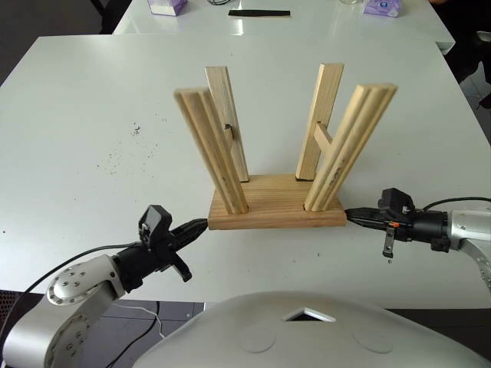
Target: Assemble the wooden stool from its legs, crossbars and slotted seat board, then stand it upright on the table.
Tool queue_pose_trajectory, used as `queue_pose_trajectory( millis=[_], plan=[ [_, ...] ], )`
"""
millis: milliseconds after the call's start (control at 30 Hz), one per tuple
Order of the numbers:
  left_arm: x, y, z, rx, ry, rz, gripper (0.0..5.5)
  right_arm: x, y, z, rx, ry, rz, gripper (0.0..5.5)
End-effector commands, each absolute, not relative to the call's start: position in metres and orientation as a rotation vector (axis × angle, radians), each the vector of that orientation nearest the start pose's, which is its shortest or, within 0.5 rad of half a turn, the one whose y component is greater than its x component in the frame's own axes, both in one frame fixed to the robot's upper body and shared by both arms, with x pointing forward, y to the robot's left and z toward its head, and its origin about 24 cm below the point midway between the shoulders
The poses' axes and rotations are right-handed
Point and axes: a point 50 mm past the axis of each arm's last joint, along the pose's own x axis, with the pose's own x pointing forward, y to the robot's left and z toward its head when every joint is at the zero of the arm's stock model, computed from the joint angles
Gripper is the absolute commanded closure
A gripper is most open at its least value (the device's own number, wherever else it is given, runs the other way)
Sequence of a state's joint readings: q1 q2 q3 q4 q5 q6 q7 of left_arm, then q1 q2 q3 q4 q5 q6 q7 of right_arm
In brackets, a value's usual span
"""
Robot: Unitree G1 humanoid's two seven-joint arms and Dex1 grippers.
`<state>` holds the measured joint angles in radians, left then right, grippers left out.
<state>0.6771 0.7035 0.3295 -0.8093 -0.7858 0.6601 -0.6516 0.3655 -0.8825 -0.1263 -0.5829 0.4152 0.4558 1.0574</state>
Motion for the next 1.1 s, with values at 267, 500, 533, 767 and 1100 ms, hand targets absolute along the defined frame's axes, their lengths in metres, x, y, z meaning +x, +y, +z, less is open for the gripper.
queue_pose_trajectory(
  millis=[267,500,533,767,1100],
  plan=[
    [0.125,0.181,0.134,-0.191,0.34,-0.996,5.49,0.163,-0.196,0.133,-0.274,0.343,1.296,5.5],
    [0.123,0.181,0.138,-0.193,0.332,-0.994,5.49,0.16,-0.195,0.142,-0.259,0.326,1.293,5.5],
    [0.123,0.181,0.138,-0.194,0.331,-0.993,5.49,0.16,-0.195,0.143,-0.258,0.326,1.292,5.5],
    [0.12,0.184,0.12,-0.186,0.406,-0.963,5.49,0.16,-0.202,0.132,-0.247,0.382,1.26,5.5],
    [0.136,0.227,0.118,-0.016,0.399,-0.854,5.23,0.174,-0.234,0.123,-0.372,0.45,1.172,5.5]
  ],
)
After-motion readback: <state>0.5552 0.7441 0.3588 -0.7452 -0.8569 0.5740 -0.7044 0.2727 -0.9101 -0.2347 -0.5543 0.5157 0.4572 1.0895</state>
